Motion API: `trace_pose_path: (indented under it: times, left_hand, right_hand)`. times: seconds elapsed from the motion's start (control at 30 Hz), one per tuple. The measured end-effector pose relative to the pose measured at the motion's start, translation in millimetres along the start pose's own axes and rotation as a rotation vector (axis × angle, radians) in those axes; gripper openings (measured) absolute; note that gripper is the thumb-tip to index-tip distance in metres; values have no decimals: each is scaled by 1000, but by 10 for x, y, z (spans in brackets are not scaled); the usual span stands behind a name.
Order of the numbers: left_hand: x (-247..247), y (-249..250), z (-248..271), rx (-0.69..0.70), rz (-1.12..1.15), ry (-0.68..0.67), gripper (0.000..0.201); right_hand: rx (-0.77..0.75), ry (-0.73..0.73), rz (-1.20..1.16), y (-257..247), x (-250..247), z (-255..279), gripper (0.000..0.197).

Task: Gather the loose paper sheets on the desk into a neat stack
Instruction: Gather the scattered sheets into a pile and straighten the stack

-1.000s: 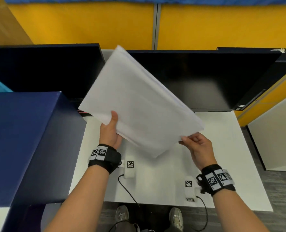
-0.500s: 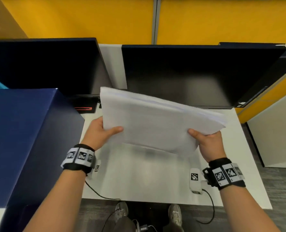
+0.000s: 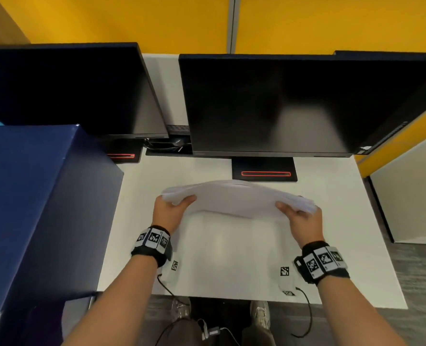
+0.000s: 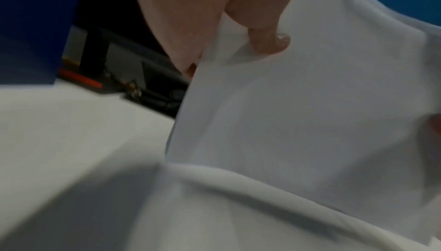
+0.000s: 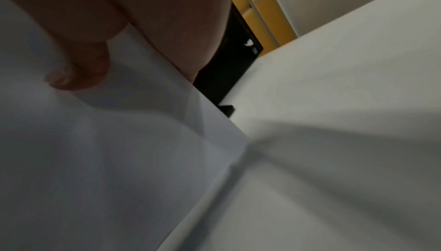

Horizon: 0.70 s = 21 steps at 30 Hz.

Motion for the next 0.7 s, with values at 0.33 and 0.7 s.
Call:
trace_pose_path:
  times: [0.33,0.7]
  left_hand:
    - [36,-95,138,-93,10,-100,24]
    - [-14,-121,179,3,-1,-59,31]
  right_hand:
    - [209,-2,-103,137,14,90,20]
    - [100,29,-109,1,-22,176,22]
Point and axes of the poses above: each hand's wrist, its own z-axis away from the middle knuckle, its own x-axis out of the palm, y = z × x, the point moved 3 cm from there along -z, towards the middle knuckle, and after that the axes turned 7 degrees about z, right-handed, at the moved point
